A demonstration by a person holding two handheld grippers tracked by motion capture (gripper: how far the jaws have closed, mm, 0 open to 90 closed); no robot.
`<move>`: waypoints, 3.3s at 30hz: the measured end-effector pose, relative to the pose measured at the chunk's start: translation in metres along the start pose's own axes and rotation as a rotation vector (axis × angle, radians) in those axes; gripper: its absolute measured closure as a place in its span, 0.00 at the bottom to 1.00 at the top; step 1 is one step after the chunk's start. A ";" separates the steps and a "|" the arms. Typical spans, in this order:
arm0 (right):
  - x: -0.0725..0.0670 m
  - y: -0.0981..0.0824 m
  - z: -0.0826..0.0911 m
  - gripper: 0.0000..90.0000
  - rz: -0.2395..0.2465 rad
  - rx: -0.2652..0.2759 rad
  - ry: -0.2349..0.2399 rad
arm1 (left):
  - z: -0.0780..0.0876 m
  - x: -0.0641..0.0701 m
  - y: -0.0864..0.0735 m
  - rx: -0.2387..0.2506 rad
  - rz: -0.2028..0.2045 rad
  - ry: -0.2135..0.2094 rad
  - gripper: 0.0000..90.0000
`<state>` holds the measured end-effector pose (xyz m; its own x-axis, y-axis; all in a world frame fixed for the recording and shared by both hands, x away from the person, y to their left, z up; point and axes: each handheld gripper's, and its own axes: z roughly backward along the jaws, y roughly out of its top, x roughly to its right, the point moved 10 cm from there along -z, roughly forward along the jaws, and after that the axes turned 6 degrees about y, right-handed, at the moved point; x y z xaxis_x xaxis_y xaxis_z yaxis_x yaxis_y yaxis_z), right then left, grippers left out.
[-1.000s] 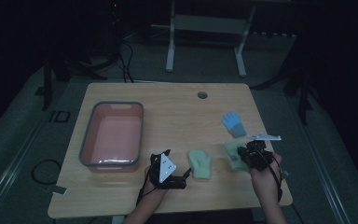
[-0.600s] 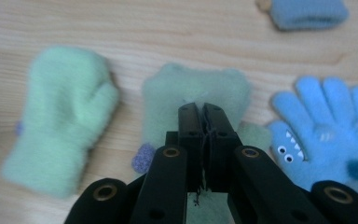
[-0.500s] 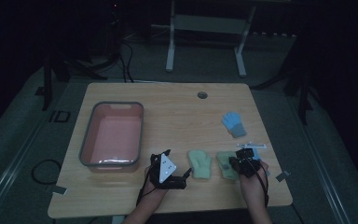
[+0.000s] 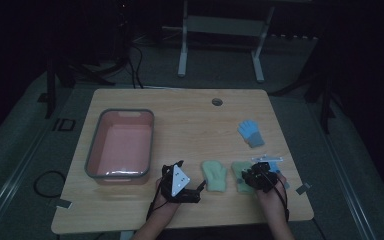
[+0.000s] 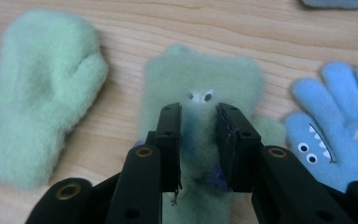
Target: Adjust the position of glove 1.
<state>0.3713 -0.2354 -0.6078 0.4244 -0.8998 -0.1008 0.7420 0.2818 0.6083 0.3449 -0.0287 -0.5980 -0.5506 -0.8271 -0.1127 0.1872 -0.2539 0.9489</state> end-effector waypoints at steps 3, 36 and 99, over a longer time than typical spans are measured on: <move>0.004 0.002 0.003 0.76 0.082 -0.017 0.022 | 0.000 -0.001 0.000 -0.001 0.002 0.002 0.02; 0.009 -0.007 -0.007 0.88 0.256 -0.002 0.131 | 0.000 0.000 0.000 -0.003 -0.004 0.002 0.02; -0.091 0.045 -0.009 0.96 0.219 0.049 0.178 | 0.002 -0.003 0.000 0.010 0.027 -0.011 0.02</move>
<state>0.3708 -0.1377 -0.5779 0.6596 -0.7455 -0.0963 0.5982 0.4429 0.6678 0.3449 -0.0252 -0.5969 -0.5547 -0.8279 -0.0833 0.1946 -0.2264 0.9544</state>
